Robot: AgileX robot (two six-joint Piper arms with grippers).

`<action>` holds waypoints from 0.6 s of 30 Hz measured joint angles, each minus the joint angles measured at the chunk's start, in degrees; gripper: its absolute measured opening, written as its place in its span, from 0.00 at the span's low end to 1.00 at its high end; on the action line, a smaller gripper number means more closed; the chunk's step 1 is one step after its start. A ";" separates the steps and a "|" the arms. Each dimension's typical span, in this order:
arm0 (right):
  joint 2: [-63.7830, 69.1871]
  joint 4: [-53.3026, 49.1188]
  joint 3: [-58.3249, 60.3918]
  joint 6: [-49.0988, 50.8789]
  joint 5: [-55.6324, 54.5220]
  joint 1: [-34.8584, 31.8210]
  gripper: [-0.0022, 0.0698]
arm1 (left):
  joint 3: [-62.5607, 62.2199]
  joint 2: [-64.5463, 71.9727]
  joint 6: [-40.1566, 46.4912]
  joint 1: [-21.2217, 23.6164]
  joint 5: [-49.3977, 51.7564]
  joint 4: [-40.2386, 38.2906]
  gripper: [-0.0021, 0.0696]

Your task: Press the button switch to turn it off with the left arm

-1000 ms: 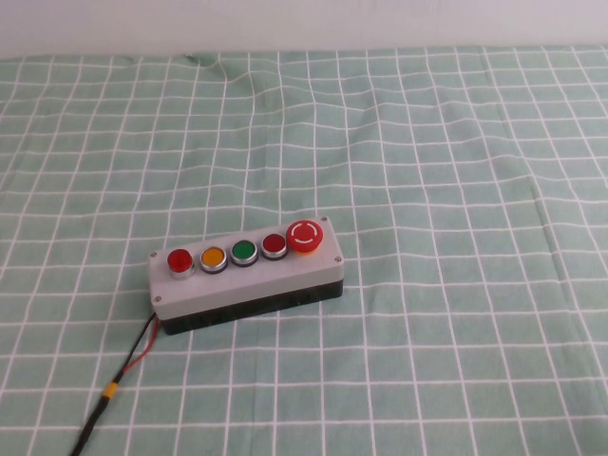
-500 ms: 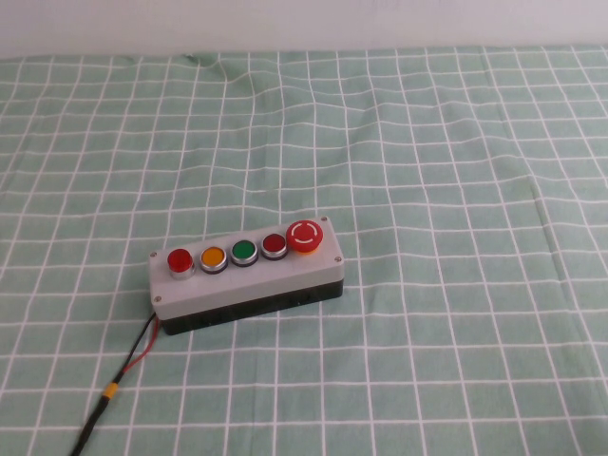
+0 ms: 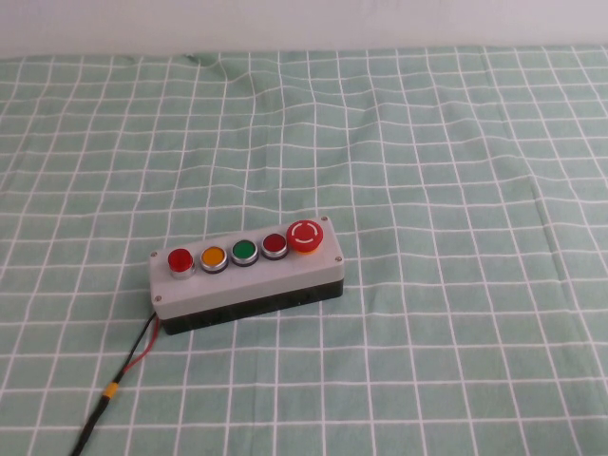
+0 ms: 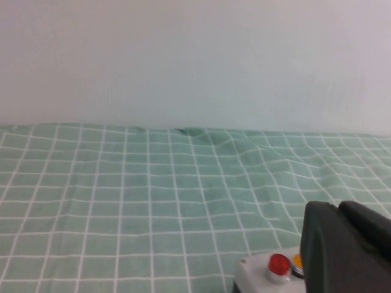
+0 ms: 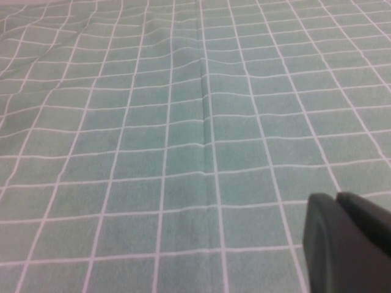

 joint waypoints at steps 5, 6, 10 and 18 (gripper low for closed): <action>0.00 0.00 0.00 0.00 0.00 0.00 0.01 | 11.53 -2.12 0.00 2.96 -13.44 1.89 0.02; 0.00 0.00 0.00 0.00 0.00 0.00 0.01 | 14.28 -2.78 0.00 3.00 -15.66 2.15 0.02; 0.00 0.00 0.00 0.00 0.00 0.00 0.01 | 24.32 -5.70 0.00 3.09 -20.22 2.58 0.02; 0.00 0.00 0.00 0.00 0.00 0.00 0.01 | 38.21 -10.25 0.00 3.09 -20.33 2.58 0.02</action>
